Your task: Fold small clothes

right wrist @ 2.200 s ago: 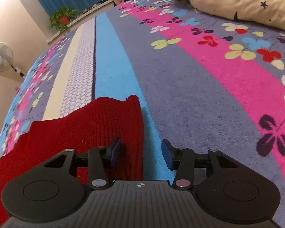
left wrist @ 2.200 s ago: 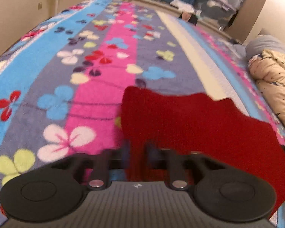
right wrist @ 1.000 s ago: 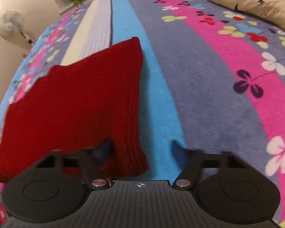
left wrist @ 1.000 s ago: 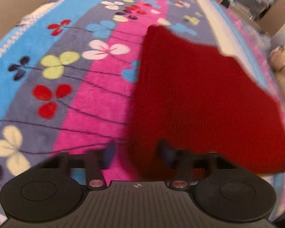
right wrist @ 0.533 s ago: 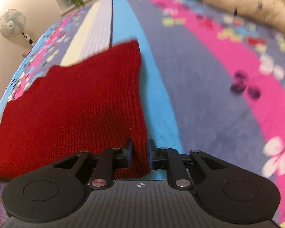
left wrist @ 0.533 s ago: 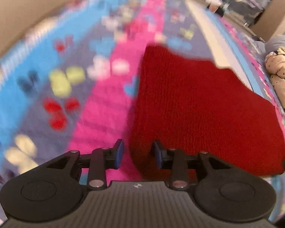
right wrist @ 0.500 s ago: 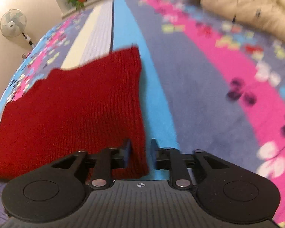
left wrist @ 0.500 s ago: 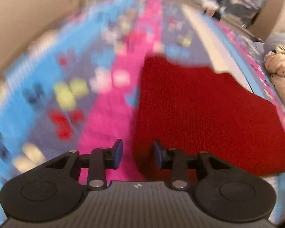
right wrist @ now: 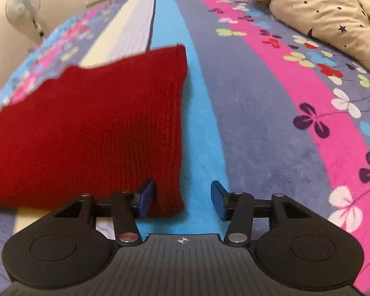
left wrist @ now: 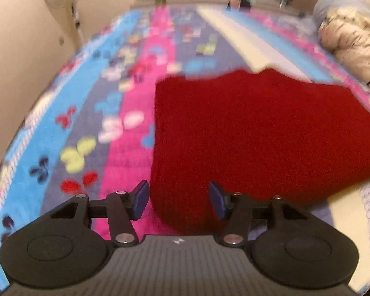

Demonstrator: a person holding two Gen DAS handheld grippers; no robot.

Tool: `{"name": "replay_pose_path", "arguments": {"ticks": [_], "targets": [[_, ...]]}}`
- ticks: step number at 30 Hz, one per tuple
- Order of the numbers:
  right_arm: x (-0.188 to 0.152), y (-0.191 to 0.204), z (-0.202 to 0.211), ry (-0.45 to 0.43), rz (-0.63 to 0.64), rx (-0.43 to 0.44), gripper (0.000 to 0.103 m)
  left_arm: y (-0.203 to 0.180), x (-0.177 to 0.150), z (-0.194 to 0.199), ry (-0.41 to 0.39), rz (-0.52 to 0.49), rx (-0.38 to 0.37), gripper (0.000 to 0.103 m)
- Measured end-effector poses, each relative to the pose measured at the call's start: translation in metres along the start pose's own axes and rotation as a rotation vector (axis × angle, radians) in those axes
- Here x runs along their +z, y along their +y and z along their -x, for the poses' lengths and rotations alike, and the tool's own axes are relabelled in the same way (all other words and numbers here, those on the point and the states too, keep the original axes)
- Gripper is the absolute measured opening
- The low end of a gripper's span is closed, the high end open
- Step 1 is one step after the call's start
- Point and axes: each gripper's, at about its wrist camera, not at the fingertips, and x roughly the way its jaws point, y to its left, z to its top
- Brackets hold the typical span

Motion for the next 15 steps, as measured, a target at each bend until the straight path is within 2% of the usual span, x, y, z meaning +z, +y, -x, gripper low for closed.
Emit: {"name": "replay_pose_path", "arguments": {"ticks": [1, 3, 5, 8, 10, 15], "targets": [[-0.003, -0.003, 0.003, -0.008, 0.009, -0.002, 0.056, 0.000, -0.003, -0.014, 0.058, 0.011, 0.006, 0.063], [-0.003, 0.000, 0.009, -0.033, 0.020, -0.013, 0.056, 0.001, 0.000, -0.012, 0.053, 0.050, 0.010, 0.066], [-0.006, 0.006, 0.027, -0.084, 0.020, -0.031, 0.056, -0.001, 0.003, 0.005, -0.015, 0.040, 0.024, 0.066], [-0.009, 0.008, 0.060, -0.225, 0.018, -0.038, 0.056, -0.007, 0.002, 0.023, -0.112, -0.015, 0.086, 0.068], [-0.015, 0.007, 0.076, -0.293, 0.017, -0.034, 0.061, -0.014, 0.001, 0.031, -0.169, -0.044, 0.106, 0.070], [-0.020, 0.005, 0.082, -0.346, 0.024, -0.019, 0.063, -0.031, 0.002, 0.038, -0.253, -0.109, 0.097, 0.070]]}}
